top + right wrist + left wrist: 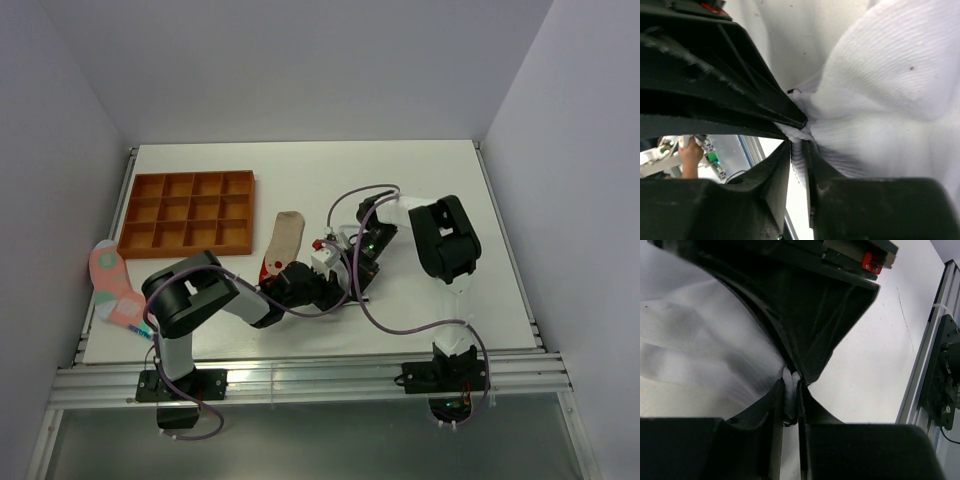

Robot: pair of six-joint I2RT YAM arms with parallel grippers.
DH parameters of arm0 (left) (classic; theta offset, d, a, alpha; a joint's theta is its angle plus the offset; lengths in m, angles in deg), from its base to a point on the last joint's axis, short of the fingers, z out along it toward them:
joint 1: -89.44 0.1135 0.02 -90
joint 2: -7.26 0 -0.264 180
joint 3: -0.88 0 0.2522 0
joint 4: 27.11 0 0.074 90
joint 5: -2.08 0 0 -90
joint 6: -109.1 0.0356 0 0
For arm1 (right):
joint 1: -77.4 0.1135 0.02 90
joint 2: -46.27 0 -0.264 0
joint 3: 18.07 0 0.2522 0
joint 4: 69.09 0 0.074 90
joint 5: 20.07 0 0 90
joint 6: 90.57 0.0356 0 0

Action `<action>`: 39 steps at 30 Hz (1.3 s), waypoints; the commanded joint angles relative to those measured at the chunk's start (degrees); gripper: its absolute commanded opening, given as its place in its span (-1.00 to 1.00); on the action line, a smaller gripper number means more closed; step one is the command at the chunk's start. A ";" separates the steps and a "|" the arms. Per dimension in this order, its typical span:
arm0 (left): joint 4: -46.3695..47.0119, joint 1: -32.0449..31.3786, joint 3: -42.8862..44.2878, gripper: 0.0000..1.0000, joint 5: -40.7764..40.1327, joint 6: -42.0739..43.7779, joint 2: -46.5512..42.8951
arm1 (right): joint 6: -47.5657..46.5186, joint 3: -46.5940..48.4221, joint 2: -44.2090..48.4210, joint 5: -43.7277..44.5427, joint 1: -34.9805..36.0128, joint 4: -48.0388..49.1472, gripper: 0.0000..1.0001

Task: Roll the socks
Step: Roll the sock at the center of the board.

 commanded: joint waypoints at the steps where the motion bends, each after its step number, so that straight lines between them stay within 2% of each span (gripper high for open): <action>1: -0.67 -0.27 -1.29 -0.99 1.45 -3.83 2.81 | 2.50 -2.30 3.25 1.10 0.24 8.89 -0.46; 3: -0.49 -0.09 -1.82 -0.99 1.89 -5.07 3.43 | 4.35 -4.05 6.06 1.36 0.24 11.88 -0.35; 7: -0.49 0.52 -2.44 -0.99 2.15 -8.23 5.71 | 7.43 -6.87 11.07 2.15 0.15 16.28 -0.29; 13: 3.29 2.98 -4.90 -0.99 5.06 -13.24 8.26 | 13.23 -10.82 18.62 5.75 -1.08 23.75 -0.28; 19: -1.18 4.21 -4.64 -0.99 6.98 -16.84 8.97 | 11.92 -13.28 24.69 7.77 -4.77 27.36 -0.28; 26: -12.52 6.67 -1.12 -0.99 12.43 -22.64 8.71 | 3.84 -23.64 37.87 12.78 -7.15 35.42 -0.26; 32: -23.85 9.13 2.74 -0.99 20.17 -26.34 9.15 | -3.37 -34.37 50.61 10.60 -6.80 39.75 -0.24; 34: -27.72 9.75 4.32 -0.99 22.27 -26.78 9.06 | -4.95 -38.14 55.78 11.03 -5.92 41.94 -0.21; 39: -37.48 11.69 5.99 -0.99 24.30 -27.67 8.36 | -7.33 -43.86 62.92 14.80 1.28 43.97 -0.11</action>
